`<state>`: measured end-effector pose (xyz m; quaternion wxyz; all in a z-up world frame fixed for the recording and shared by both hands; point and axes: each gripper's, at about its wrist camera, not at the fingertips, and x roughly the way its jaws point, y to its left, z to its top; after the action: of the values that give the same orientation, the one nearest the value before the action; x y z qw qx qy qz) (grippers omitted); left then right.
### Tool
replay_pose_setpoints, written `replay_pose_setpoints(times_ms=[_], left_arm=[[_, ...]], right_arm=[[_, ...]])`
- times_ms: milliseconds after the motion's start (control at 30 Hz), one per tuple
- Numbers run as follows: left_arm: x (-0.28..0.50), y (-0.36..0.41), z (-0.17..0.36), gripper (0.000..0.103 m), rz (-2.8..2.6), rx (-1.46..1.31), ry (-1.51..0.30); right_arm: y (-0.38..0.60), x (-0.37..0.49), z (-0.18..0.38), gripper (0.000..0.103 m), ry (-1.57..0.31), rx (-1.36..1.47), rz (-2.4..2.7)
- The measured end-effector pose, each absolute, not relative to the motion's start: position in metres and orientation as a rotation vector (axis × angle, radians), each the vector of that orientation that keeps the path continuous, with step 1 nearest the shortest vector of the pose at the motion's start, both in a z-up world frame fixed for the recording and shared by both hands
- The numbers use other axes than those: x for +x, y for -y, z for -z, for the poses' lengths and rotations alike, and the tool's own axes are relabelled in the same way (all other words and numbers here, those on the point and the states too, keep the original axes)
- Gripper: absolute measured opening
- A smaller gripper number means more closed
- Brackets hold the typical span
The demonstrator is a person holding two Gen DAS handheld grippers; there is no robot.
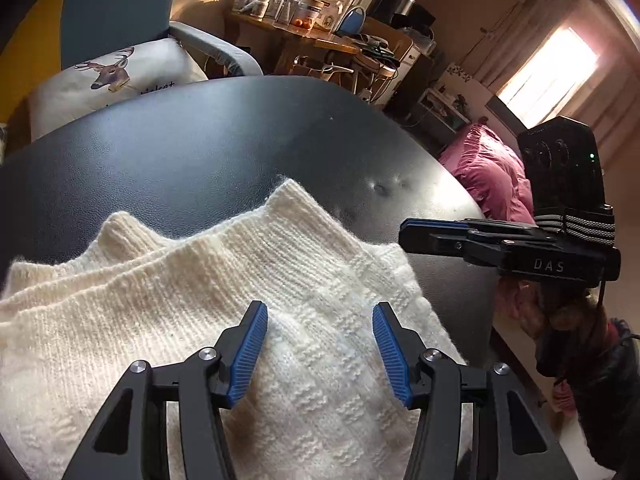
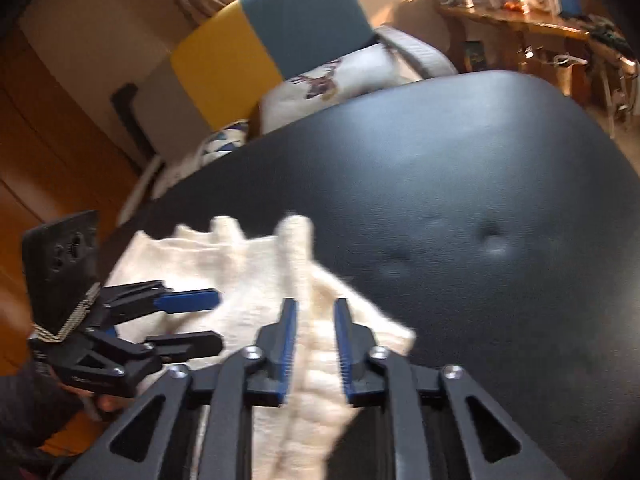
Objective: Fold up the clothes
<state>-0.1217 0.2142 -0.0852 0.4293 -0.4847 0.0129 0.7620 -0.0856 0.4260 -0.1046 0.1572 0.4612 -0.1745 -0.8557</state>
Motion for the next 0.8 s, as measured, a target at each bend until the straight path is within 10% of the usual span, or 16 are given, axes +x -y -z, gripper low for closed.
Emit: replay_pose_setpoints(times_ms=[267,300,467,800], left_arm=[[-0.113,-0.172,0.085,0.057,-2.004,-1.182,-0.03],[-0.112,-0.171,0.089,0.057,-2.01,-1.193,-0.026],[-0.096,-0.188,0.107,0.067,-2.057,-1.188,-0.054],[-0.089,-0.195,0.103,0.082,-2.081,-1.207,0.056]], right_arm=[[-0.396,-0.112,0.141,0.023,0.648,1.426,2.24],[-0.388,-0.107,0.138,0.009,0.57,1.429,2.261],[-0.333,-0.075,0.13,0.006,-0.306,1.506,2.53],[-0.383,-0.073,0.125,0.023,0.256,1.505,2.589]])
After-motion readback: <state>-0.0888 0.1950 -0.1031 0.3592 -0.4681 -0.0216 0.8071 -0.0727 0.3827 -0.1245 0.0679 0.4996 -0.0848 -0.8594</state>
